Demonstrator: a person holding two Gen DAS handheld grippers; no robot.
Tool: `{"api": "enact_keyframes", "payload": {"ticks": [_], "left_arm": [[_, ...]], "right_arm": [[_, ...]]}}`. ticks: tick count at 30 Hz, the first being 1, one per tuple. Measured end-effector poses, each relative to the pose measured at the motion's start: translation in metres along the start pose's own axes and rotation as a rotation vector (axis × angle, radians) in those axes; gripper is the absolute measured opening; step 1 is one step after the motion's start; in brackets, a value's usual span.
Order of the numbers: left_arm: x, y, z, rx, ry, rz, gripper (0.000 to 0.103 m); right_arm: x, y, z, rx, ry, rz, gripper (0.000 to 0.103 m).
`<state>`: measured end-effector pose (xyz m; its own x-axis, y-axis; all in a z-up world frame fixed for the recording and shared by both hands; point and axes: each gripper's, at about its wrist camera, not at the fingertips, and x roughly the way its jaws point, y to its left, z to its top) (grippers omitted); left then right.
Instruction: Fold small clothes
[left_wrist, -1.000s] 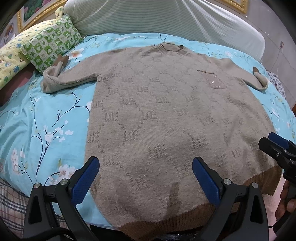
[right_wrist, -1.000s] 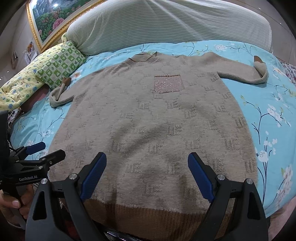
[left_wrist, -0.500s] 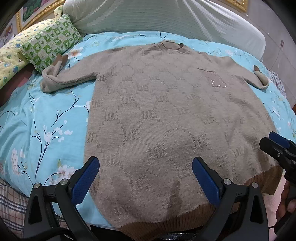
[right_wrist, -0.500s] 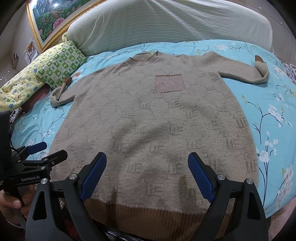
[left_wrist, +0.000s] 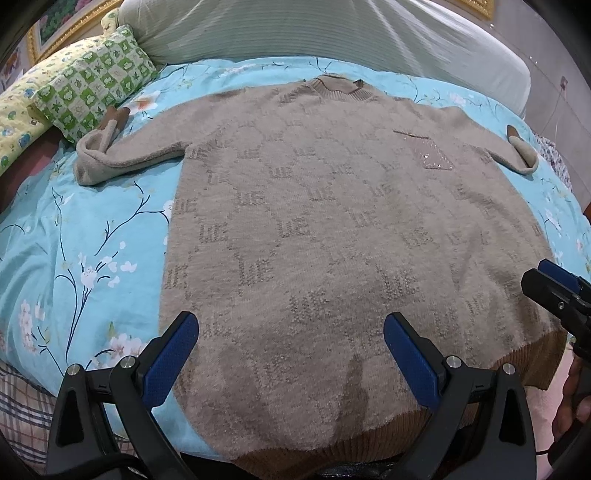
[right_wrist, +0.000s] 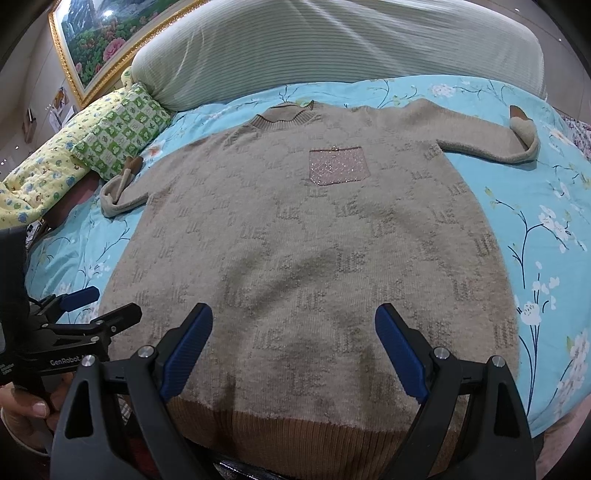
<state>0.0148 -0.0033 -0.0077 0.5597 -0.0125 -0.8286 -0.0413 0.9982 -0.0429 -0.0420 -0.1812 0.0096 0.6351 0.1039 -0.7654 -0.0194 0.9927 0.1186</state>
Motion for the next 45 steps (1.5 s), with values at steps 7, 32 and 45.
{"api": "enact_keyframes", "payload": {"ticks": [7,32,45], "left_arm": [[0.004,0.001,0.008,0.001,-0.003,0.007,0.101],[0.052,0.023,0.118,-0.026,0.007,-0.027,0.101],[0.099,0.042,0.193,-0.055,0.023,0.016,0.101]], "right_arm": [[0.000,-0.007,0.006,0.029,-0.025,0.029,0.090],[-0.015,-0.231,0.151,0.359,-0.147,-0.131,0.090],[0.047,-0.391,0.242,0.585,-0.114,-0.247,0.079]]}}
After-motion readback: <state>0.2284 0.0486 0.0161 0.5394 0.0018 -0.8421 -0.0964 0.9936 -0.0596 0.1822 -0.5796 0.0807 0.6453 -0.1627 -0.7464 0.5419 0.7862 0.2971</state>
